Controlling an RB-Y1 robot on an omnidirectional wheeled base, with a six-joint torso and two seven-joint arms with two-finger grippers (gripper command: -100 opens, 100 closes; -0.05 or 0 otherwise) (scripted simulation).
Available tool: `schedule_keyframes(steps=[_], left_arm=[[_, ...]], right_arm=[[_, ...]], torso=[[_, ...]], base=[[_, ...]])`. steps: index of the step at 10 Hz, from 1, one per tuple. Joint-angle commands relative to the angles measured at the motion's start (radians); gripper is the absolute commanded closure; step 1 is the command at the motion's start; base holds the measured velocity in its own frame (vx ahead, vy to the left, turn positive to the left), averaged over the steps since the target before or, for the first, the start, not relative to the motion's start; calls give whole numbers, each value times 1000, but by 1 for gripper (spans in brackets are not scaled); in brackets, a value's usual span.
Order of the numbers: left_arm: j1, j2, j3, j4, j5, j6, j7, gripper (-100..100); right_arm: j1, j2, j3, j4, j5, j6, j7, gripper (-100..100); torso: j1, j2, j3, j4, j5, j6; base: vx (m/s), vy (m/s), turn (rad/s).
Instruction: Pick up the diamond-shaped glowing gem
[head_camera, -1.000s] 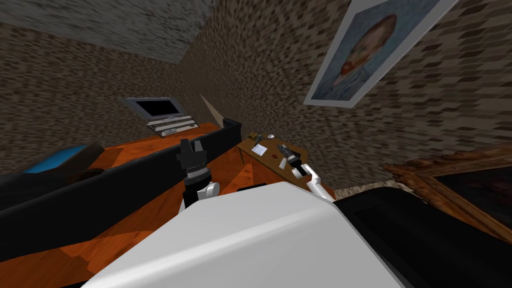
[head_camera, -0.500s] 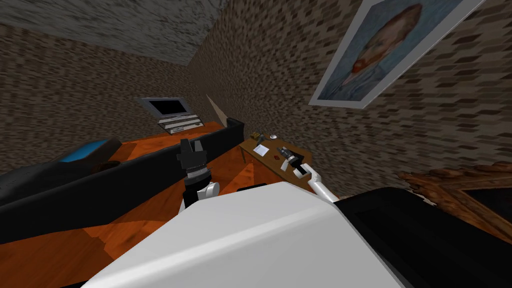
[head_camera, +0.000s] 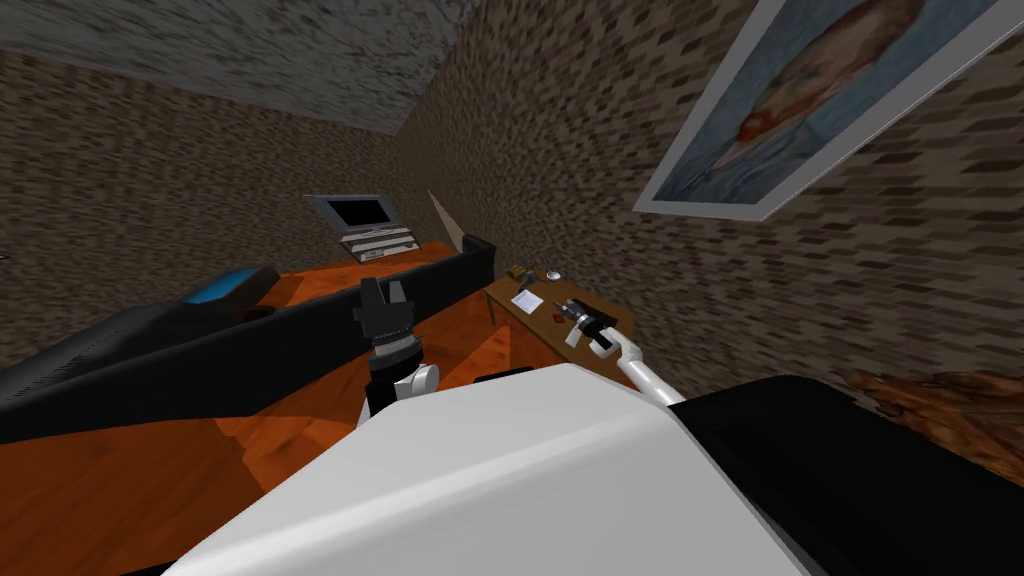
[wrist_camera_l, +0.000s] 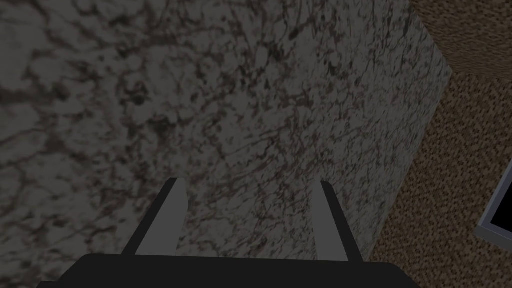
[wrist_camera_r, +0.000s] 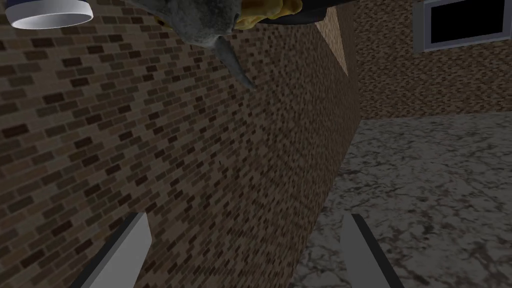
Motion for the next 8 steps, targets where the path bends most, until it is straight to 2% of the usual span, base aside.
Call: schedule_keyframes(steps=[1, 2, 4, 5, 6, 8], left_arm=[[0, 0, 0, 0, 0, 0, 0, 0], [0, 0, 0, 0, 0, 0, 0, 0], [0, 0, 0, 0, 0, 0, 0, 0], [0, 0, 0, 0, 0, 0, 0, 0], [0, 0, 0, 0, 0, 0, 0, 0], [0, 0, 0, 0, 0, 0, 0, 0]], right_arm=[[-13, -13, 15, 41, 15, 12, 9, -100], [-27, -30, 39, 75, 39, 19, 25, -100], [-27, -30, 39, 88, 39, 19, 25, -100], [-41, -47, 63, 124, 64, 26, 41, -100], [-41, -47, 63, 134, 64, 26, 41, -100], [-66, -75, 112, 220, 113, 39, 72, -100]], torso=[[0, 0, 0, 0, 0, 0], [0, 0, 0, 0, 0, 1], [1, 0, 0, 0, 0, 1], [2, 0, 0, 0, 0, 1], [2, 0, 0, 0, 0, 0], [1, 0, 0, 0, 0, 0]], base=[[6, -38, 109], [4, -30, 188], [3, -19, 25], [0, -15, 195], [4, -25, 96], [4, -39, 199]])
